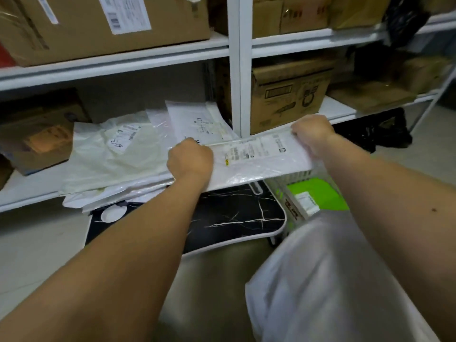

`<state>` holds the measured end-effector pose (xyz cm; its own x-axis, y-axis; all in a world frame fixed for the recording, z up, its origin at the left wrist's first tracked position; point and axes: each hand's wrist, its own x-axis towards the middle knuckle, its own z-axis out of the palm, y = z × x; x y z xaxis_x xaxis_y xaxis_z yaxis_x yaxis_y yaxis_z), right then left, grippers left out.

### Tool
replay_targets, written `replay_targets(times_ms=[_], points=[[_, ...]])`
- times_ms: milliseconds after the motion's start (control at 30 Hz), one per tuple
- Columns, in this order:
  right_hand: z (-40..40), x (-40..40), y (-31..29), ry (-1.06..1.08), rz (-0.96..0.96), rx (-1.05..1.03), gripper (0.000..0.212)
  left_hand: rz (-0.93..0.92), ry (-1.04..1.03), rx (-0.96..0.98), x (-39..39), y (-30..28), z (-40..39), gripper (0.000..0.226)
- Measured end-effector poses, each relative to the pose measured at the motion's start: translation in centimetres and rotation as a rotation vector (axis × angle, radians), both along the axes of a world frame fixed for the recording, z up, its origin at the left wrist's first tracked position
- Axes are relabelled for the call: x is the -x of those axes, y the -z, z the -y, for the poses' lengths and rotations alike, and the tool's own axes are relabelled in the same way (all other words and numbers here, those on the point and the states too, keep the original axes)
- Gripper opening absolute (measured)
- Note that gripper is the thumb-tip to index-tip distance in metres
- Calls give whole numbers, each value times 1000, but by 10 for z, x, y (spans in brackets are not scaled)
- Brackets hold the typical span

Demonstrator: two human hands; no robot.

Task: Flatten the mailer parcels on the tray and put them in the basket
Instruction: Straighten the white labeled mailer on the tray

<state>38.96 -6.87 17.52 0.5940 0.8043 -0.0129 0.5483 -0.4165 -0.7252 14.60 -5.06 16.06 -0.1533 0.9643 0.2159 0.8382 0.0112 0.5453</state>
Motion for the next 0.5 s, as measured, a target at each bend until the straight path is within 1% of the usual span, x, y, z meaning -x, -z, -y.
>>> replay_targets(times_ms=[33, 67, 100, 133, 167, 200, 233, 267, 300, 400, 500], points=[[7, -19, -3, 27, 36, 5, 31, 23, 52, -2, -21, -3, -4, 23], [14, -42, -1, -4, 150, 68, 34, 50, 110, 4, -44, -3, -8, 23], [24, -58, -1, -26, 371, 177, 37, 67, 168, 15, -64, -2, -9, 22], [34, -76, 5, -32, 502, 239, 38, 76, 234, 34, -82, 1, -10, 20], [43, -96, 11, 50, 431, 215, 38, 78, 302, 60, -104, 5, -11, 18], [47, -116, 17, 158, 189, 137, 36, 76, 366, 92, -123, 11, -10, 19], [55, -140, 28, 251, 72, 87, 32, 63, 440, 142, -145, 18, -9, 22], [63, -154, 37, 318, 99, 85, 29, 35, 509, 187, -160, 23, -6, 25], [72, -171, 51, 341, 206, 188, 27, -17, 592, 250, -181, 32, -3, 27], [93, -205, 98, 398, 263, 376, 27, -140, 802, 427, -223, 59, 4, 31], [108, -222, 144, 420, 314, 430, 26, -254, 931, 617, -251, 86, 7, 31]])
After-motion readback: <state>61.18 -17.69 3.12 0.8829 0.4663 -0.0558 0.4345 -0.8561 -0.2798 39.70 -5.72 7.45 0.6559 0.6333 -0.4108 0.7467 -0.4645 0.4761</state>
